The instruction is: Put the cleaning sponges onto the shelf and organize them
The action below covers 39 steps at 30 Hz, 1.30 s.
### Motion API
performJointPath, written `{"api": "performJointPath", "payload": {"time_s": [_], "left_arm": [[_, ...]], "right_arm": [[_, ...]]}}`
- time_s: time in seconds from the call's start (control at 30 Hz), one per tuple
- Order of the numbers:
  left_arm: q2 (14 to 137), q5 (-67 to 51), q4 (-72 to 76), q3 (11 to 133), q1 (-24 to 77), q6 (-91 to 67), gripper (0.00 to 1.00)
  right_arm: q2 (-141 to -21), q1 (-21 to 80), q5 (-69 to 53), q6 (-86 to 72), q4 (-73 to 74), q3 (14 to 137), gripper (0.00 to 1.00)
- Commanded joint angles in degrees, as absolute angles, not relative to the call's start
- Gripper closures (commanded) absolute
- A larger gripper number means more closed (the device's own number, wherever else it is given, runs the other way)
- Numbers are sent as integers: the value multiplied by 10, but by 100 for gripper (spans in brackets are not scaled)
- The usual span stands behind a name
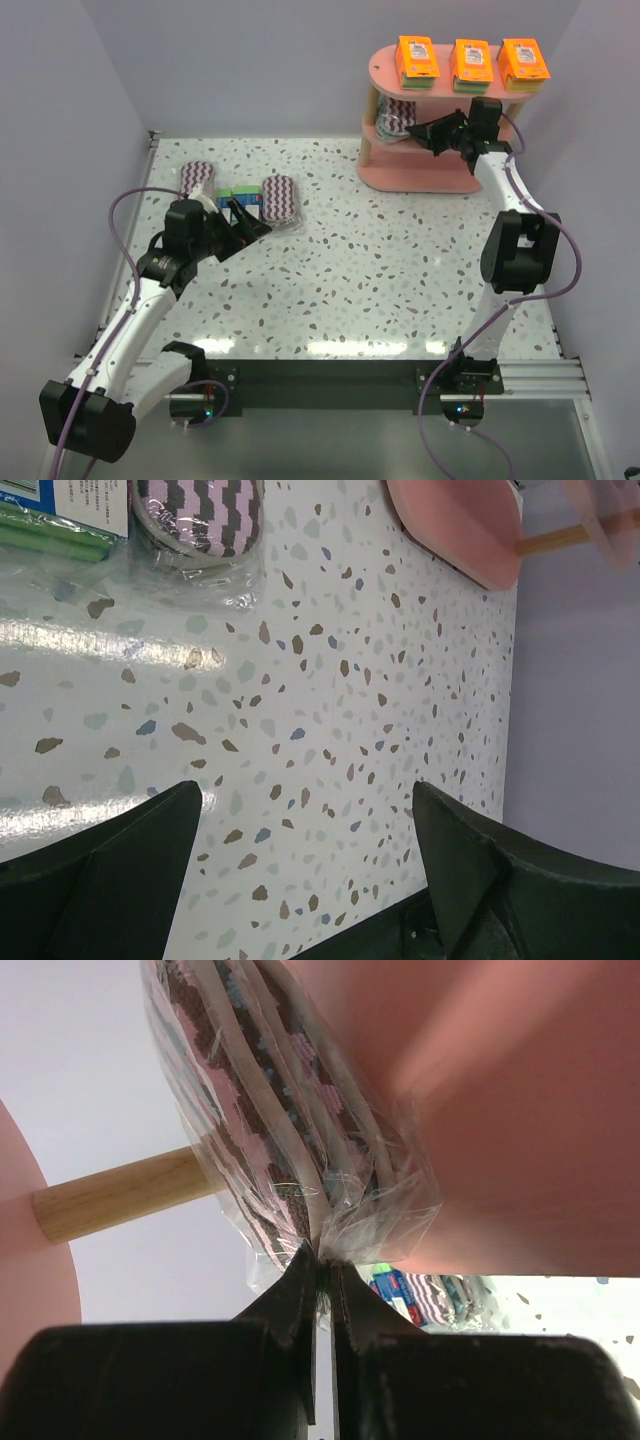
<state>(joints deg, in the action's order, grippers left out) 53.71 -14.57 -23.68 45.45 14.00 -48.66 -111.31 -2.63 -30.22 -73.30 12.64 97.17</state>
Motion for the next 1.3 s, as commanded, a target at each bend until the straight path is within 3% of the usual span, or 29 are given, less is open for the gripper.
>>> {"api": "performJointPath", "payload": {"time_s": [0.0, 0.1, 0.13, 0.23, 0.43, 0.63, 0.77, 1.27], "left_arm": [[524, -142, -240, 461, 134, -486, 8], [521, -142, -241, 458, 134, -488, 7], [521, -141, -241, 458, 134, -488, 7], [520, -138, -240, 459, 134, -489, 6], [517, -133, -242, 465, 133, -491, 4], [532, -121, -235, 481, 128, -482, 0], [573, -117, -221, 500, 120, -451, 0], [782, -131, -200, 651, -138, -366, 1]], "right_arm": [[-1109, -18, -308, -726, 128, 991, 99], [-1102, -18, -314, -721, 130, 982, 82], [-1099, -18, -316, -720, 137, 978, 69], [-1086, -18, -322, -712, 142, 969, 51], [-1052, -27, -322, -706, 150, 948, 34], [-966, -51, -308, -707, 141, 882, 22], [-915, -66, -325, -711, 134, 838, 19], [-663, -19, -369, -480, 328, 557, 18]]}}
